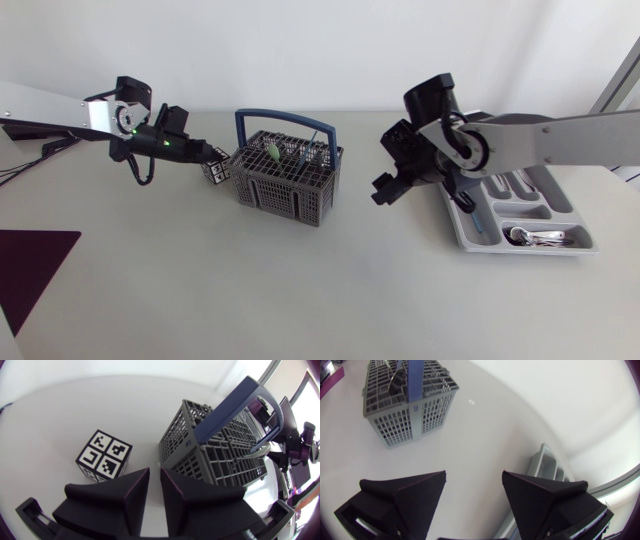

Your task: Transfer all utensils from the basket to the drawer tray.

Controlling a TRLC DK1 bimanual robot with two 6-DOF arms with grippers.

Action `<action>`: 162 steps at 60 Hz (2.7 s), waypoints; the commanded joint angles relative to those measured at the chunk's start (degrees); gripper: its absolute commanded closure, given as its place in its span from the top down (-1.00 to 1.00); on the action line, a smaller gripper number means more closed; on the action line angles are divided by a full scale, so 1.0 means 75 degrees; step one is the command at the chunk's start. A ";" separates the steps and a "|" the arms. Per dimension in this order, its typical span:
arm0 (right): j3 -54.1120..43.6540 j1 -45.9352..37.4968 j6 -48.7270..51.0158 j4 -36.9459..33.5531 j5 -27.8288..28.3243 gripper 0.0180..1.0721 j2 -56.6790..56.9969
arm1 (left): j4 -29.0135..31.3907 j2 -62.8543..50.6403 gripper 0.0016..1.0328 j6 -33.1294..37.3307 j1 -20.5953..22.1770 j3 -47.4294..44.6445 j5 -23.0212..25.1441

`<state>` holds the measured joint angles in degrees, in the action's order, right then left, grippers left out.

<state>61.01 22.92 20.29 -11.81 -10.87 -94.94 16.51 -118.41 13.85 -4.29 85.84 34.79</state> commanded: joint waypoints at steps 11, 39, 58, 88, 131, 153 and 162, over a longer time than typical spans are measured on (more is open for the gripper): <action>0.1533 0.0308 -0.1300 -0.0335 0.1098 -0.80 -0.1358 | 0.0025 -0.0583 -0.83 -0.0147 0.0303 0.0378 0.0038; 0.1720 0.0519 -0.1897 -0.0722 0.2633 -0.89 -0.1733 | 0.0751 0.0296 -0.83 0.0837 0.1053 -0.0676 0.1046; 0.0244 0.0683 -0.1886 -0.0769 0.2856 -0.89 -0.0572 | 0.1009 0.1737 -0.83 0.1306 0.1475 -0.2176 0.1046; -0.0553 0.0542 -0.1897 -0.0675 0.2762 -0.88 -0.0033 | 0.1478 0.2405 -0.18 0.1822 0.1252 -0.2973 0.0647; -0.1912 0.0050 -0.0573 -0.0874 0.2727 0.63 0.2205 | 0.1654 0.5616 0.71 0.3064 0.1885 -0.3500 0.0682; -0.2088 0.0190 -0.0456 -0.0944 0.2809 0.63 0.2275 | 0.0330 0.4433 0.72 0.3521 0.2975 -0.3500 0.0178; -0.2182 0.0190 -0.0339 -0.0909 0.2844 0.63 0.2275 | -0.0069 0.4186 0.72 0.3873 0.3080 -0.3664 0.0167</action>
<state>46.26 23.97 16.60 -18.26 10.15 -78.59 17.61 -85.47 40.21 18.00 60.42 36.03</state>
